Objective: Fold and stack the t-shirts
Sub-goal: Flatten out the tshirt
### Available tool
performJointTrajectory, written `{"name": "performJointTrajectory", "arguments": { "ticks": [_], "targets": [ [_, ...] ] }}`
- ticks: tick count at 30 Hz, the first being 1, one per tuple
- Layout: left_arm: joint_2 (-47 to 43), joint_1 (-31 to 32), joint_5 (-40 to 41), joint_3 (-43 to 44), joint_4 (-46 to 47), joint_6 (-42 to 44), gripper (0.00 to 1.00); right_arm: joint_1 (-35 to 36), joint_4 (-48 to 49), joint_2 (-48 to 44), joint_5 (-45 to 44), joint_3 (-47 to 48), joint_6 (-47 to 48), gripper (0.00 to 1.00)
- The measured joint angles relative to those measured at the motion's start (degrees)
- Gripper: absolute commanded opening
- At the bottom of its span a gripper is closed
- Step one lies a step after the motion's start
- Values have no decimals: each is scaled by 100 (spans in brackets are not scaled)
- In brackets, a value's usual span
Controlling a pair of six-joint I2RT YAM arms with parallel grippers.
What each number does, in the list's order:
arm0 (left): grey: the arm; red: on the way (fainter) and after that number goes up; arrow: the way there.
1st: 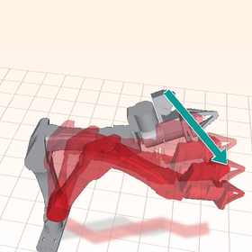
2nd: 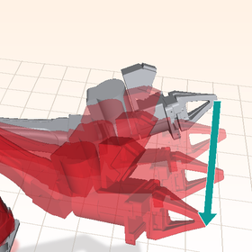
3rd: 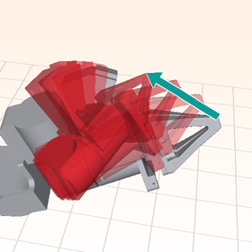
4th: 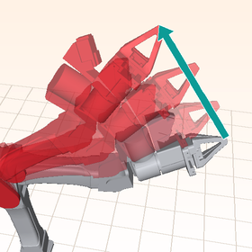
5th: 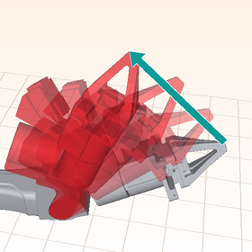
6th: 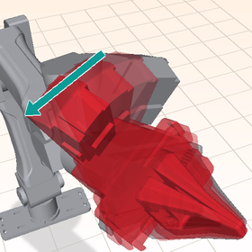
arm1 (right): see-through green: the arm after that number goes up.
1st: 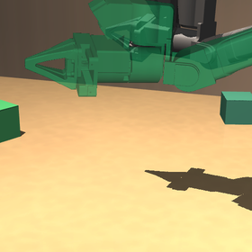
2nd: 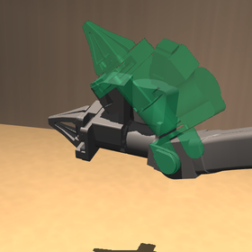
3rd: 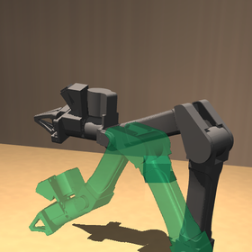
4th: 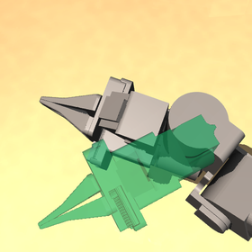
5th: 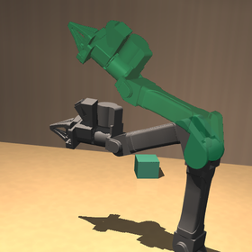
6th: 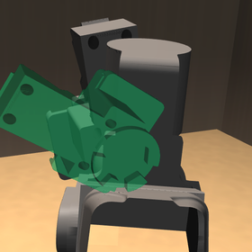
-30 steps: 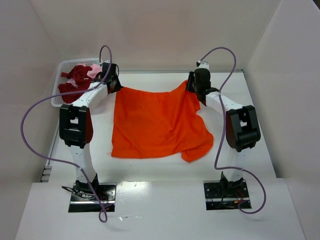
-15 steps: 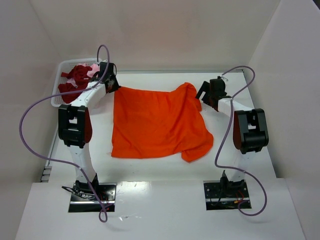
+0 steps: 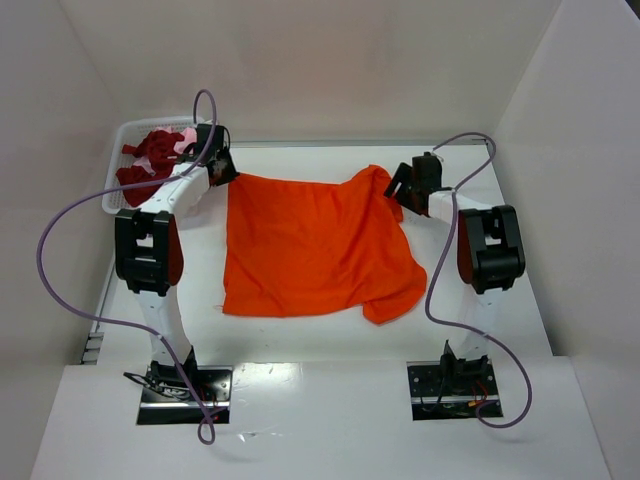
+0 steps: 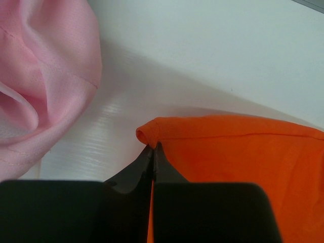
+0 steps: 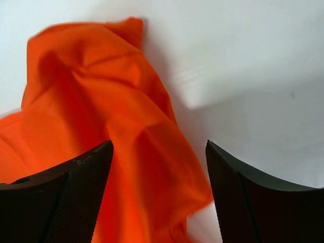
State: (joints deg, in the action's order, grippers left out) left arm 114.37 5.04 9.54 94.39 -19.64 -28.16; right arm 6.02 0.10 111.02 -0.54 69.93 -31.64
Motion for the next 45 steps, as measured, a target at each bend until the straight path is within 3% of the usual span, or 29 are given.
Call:
{"name": "performJointTrajectory", "arguments": {
  "ticks": [4, 12, 19, 24, 26, 31, 35, 41, 45],
  "targets": [
    [0, -28, -55, 0, -52, 105, 0, 0, -90, 498, 85, 568, 35, 70],
    [0, -68, -101, 0, -138, 146, 0, 0, -446, 1064, 186, 1565, 157, 64],
    [0, -72, -155, 0, -153, 243, 0, 0, -723, 1480, 271, 2162, 313, 38],
    [0, -72, -184, 0, -186, 260, 0, 0, -874, 1641, 343, 2310, 382, 7],
    [0, -72, -186, 0, -188, 262, 0, 0, -931, 1665, 378, 2352, 413, 1],
    [0, -81, -195, 140, -313, 341, 0, 0, -1272, 1709, 323, 2973, 529, 1],
    [0, -160, -195, 730, -459, 494, 0, -11, -1427, 1700, 153, 3941, 750, 1],
    [-2, -321, -170, 2433, -501, 702, 0, -61, -1558, 1585, -63, 5716, 1123, 1],
    [24, -345, -203, 3895, -608, 745, 0, -120, -1600, 1189, -227, 6365, 1412, 1]
  ]
}}
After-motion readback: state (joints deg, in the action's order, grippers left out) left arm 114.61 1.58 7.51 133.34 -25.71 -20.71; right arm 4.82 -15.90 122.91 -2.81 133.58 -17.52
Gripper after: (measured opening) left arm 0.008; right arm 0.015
